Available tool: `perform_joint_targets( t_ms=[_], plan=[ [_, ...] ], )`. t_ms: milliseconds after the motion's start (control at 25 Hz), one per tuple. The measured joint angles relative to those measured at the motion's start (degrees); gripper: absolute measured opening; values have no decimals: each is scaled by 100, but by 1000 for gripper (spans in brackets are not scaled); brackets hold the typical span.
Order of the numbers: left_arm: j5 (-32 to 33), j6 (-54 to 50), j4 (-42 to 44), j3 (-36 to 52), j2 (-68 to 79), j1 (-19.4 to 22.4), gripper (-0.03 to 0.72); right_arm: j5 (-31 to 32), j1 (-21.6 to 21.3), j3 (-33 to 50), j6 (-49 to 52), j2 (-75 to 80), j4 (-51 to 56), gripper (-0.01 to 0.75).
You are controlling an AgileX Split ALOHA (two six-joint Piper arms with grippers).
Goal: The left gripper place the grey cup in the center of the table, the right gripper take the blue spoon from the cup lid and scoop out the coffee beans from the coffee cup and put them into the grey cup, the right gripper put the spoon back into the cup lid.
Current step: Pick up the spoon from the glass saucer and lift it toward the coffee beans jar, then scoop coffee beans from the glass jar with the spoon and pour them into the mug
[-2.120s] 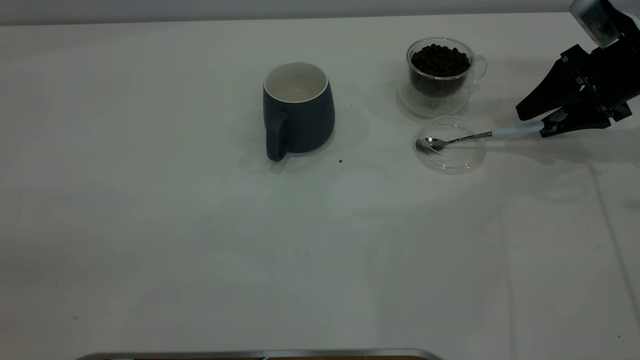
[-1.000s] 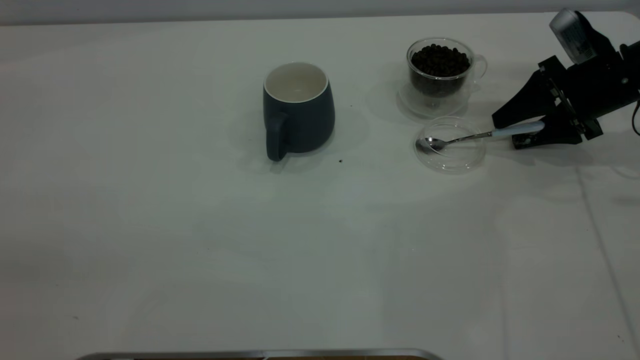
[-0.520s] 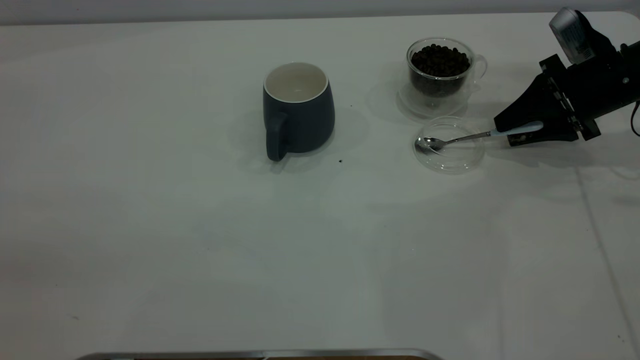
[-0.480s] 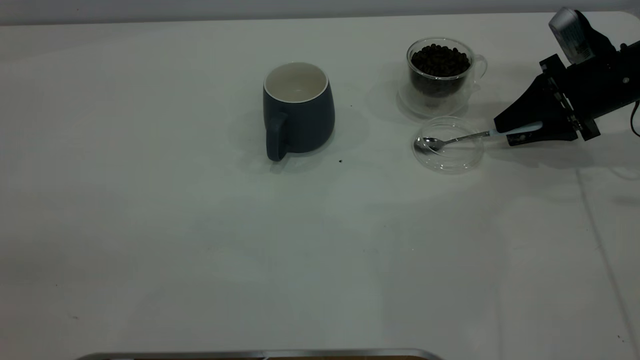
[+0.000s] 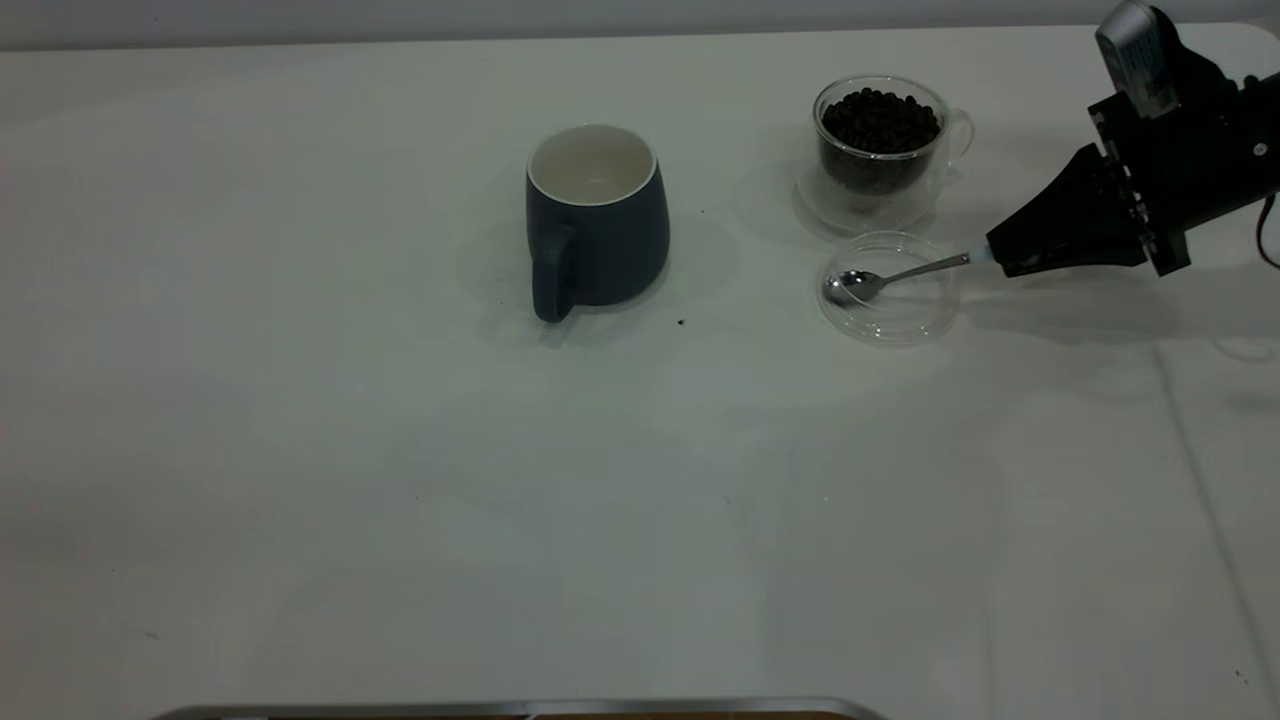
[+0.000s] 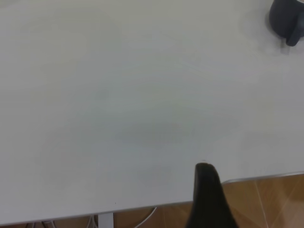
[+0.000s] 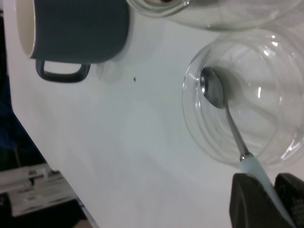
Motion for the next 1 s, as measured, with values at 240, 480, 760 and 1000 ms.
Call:
perform_joint_targets(
  t_ms=[240, 480, 760, 1000],
  plan=[
    [0, 0, 0, 0, 0, 0, 566, 257, 0, 0, 115, -643, -387, 102],
    [0, 0, 0, 0, 0, 0, 566, 469, 4, 0, 480, -1397, -400, 102],
    [0, -5, 0, 0, 0, 0, 566, 499, 69, -446, 843, -1298, 356, 102],
    [0, -5, 0, 0, 0, 0, 566, 421, 69, -969, 1503, -586, 391, 102]
  ],
)
